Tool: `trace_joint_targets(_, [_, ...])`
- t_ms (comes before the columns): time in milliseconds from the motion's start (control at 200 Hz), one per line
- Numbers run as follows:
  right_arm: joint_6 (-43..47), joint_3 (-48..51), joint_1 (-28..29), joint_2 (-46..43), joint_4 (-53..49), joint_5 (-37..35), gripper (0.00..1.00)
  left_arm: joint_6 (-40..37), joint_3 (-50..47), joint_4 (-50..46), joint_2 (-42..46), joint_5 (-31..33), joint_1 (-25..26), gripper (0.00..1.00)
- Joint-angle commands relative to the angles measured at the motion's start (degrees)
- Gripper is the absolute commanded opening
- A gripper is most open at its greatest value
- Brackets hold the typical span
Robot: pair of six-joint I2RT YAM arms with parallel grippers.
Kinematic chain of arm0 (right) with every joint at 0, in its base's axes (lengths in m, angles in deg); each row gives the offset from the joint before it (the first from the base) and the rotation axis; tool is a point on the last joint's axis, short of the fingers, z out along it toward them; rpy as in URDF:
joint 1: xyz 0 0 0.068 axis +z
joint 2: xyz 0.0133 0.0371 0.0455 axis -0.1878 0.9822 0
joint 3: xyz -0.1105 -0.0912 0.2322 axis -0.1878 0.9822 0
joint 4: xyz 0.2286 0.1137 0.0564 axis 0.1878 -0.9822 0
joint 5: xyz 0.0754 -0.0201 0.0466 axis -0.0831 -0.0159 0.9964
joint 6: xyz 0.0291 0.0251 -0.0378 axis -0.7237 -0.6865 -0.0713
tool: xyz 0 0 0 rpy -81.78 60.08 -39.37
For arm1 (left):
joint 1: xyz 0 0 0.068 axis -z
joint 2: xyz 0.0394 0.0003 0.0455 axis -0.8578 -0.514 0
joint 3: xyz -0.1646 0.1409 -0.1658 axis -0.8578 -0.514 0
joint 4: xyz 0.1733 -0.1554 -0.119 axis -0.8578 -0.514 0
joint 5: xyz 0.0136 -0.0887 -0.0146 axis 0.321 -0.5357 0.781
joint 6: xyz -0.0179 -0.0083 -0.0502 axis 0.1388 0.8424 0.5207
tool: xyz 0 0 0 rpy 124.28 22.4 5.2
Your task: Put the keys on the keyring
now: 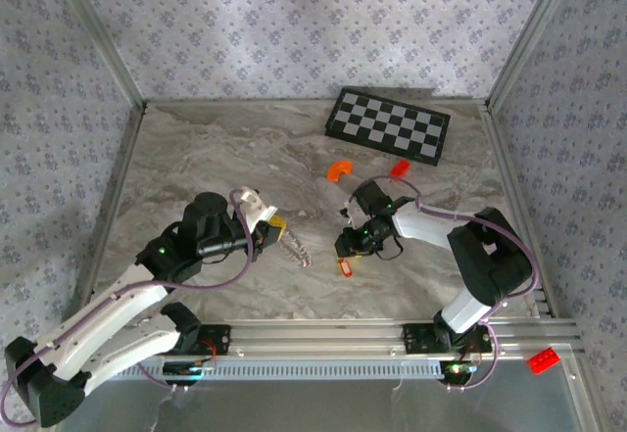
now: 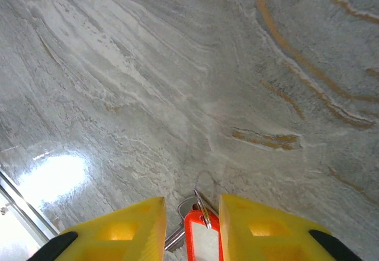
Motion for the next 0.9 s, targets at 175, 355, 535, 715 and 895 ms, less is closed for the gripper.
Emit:
trace_joint_targets(175, [2.0, 0.0, 0.7, -1.4, -3.7, -1.0, 0.28, 0.9, 0.1, 3.4, 0.8, -1.5, -0.3, 0.00])
trace_joint_targets(355, [2.5, -0.4, 1.1, -0.9, -3.8, -1.0, 0.25, 0.8, 0.1, 3.6, 0.9, -1.5, -0.3, 0.00])
trace_joint_targets(535, [2.7, -0.6, 1.3, -0.5, -3.4, -0.6, 0.22, 0.9, 0.1, 3.4, 0.9, -1.5, -0.3, 0.00])
trace_joint_targets(715, [2.8, -0.6, 1.3, 0.0, -2.9, -0.6, 0.20, 0.9, 0.0, 3.4, 0.9, -1.5, -0.3, 0.00])
trace_joint_targets(895, [3.3, -1.0, 1.3, 0.6, -2.9, -0.6, 0.19, 1.0, 0.1, 3.4, 1.0, -1.6, -0.3, 0.00])
